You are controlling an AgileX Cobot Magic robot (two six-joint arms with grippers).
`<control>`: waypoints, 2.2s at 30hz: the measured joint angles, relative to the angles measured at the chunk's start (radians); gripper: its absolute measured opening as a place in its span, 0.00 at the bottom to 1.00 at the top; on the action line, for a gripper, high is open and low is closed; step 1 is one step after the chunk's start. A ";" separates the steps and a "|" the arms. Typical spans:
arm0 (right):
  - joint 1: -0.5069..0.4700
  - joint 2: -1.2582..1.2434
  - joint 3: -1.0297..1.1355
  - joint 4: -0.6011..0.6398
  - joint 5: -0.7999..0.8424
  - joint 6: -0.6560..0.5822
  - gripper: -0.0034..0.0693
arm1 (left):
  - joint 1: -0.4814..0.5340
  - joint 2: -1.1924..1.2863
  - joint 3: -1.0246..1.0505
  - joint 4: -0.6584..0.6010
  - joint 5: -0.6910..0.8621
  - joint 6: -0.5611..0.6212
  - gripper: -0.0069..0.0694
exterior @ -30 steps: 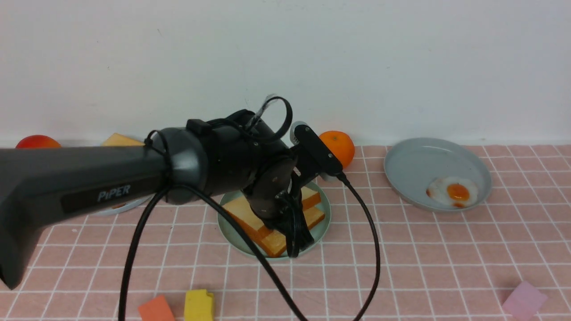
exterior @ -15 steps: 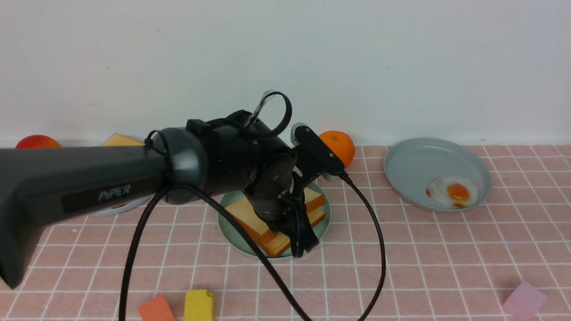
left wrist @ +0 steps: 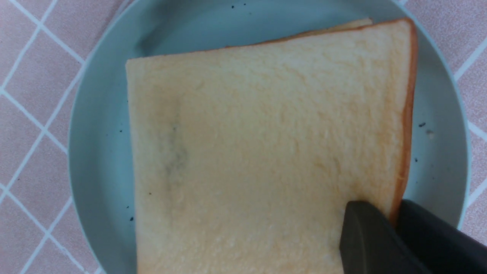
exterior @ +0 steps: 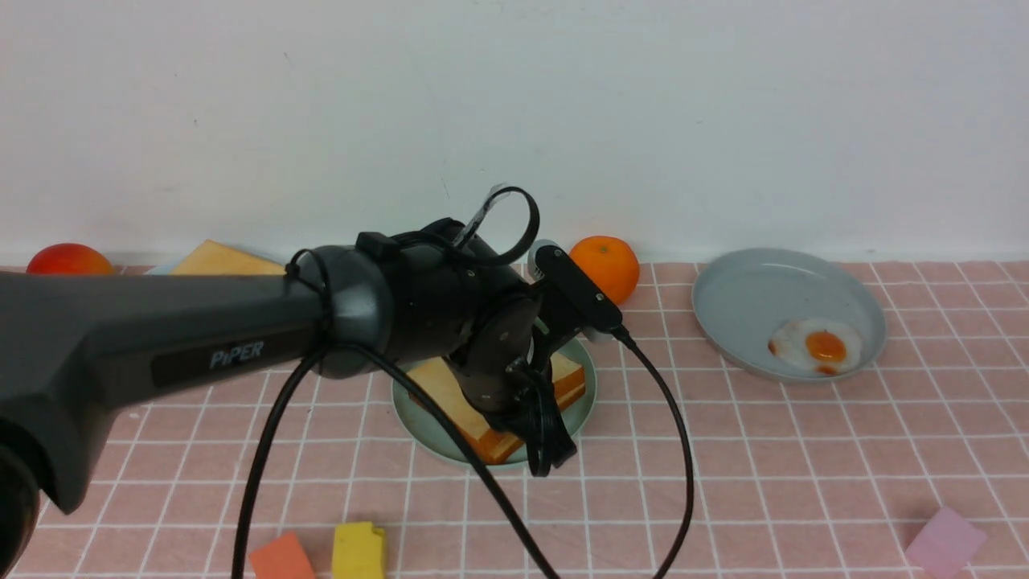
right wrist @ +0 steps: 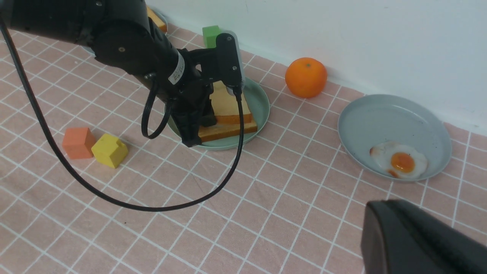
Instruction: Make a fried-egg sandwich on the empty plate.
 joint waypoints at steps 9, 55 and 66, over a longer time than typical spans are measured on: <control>0.000 0.000 0.000 0.000 0.000 0.000 0.05 | 0.000 0.000 0.000 -0.001 -0.003 0.000 0.28; 0.000 -0.001 0.000 0.000 0.015 0.008 0.06 | 0.000 -0.856 0.230 -0.230 0.008 -0.159 0.07; 0.000 -0.182 0.204 -0.031 -0.028 0.068 0.06 | 0.000 -1.692 0.980 -0.257 -0.315 -0.216 0.07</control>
